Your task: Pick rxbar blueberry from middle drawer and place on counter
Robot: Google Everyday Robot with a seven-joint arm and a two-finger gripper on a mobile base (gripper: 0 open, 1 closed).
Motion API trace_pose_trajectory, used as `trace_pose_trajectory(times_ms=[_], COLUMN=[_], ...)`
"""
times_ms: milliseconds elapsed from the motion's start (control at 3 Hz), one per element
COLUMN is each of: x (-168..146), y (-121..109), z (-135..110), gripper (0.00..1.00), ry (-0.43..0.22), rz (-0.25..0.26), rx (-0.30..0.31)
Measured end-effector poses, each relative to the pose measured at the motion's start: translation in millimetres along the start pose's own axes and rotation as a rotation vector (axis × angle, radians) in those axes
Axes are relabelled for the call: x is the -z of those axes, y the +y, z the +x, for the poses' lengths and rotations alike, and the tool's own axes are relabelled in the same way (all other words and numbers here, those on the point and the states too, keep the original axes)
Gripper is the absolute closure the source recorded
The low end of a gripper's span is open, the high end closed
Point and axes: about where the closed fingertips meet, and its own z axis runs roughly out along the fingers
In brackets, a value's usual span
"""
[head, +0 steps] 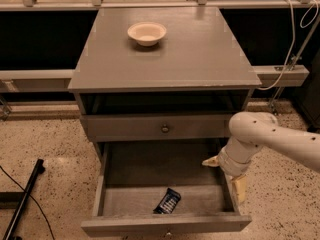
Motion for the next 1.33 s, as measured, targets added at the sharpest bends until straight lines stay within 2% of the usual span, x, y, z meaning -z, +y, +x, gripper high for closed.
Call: trace_pose_trajectory(times_ms=[333,667,1000,1333], x=[-53,-89,-101,-99], y=[-31,-45,-59,-75], z=[-63,-99,-125,-143], gripper=[0.0,0.0,0.0,0.0], ry=[-0.148,-0.2,-0.12,-0.029], rz=[0.058,0.076,0.062,0.018], rx=[0.286,0.425,0.537,0.569])
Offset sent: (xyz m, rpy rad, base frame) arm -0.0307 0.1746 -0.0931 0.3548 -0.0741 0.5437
